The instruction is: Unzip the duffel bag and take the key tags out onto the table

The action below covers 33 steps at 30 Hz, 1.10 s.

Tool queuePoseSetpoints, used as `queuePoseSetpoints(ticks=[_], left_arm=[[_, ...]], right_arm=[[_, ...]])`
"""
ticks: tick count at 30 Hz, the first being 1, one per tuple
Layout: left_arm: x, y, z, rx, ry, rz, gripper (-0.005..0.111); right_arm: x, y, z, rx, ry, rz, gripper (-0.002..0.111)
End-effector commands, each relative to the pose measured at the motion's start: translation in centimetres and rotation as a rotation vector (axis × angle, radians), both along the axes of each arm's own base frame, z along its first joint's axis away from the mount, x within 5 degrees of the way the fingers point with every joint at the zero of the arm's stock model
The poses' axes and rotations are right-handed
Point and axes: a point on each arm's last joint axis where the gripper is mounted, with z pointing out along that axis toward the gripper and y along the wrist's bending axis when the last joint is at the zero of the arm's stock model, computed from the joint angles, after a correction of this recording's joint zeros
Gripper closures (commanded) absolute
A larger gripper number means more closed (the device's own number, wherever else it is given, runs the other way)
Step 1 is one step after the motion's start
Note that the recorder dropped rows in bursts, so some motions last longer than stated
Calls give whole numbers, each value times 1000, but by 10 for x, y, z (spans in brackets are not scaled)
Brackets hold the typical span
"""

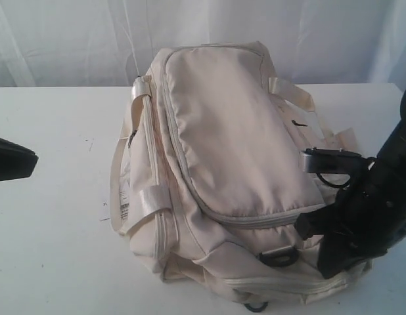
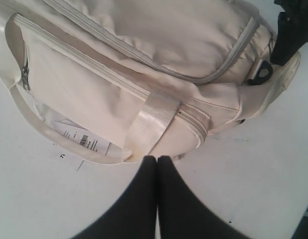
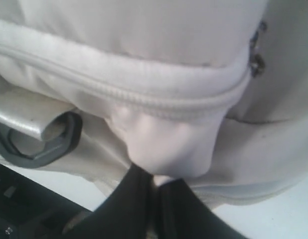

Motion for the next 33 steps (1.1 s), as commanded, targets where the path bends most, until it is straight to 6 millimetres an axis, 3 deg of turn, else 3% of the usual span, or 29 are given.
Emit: queuePoseSetpoints(ticks=[1,9,14,24,33], left_arm=[[-1,-2,1,-15,11,-13,107],[3,-5,-1,-38,39,-16,107],[2,-9,3,-79,15,-67,107],[10,-15,0,-105,31,-98,107],[11,-15,-1,-92,20,-115,107]], right_arm=[[-27,-6,8,-30,73,67,108],[-55,0,11,9,78,108,108],[-63,9,12,153,98,155,108],[-59,11,16,183,48,196,108],[-40,27,52,313,-71,229,108]])
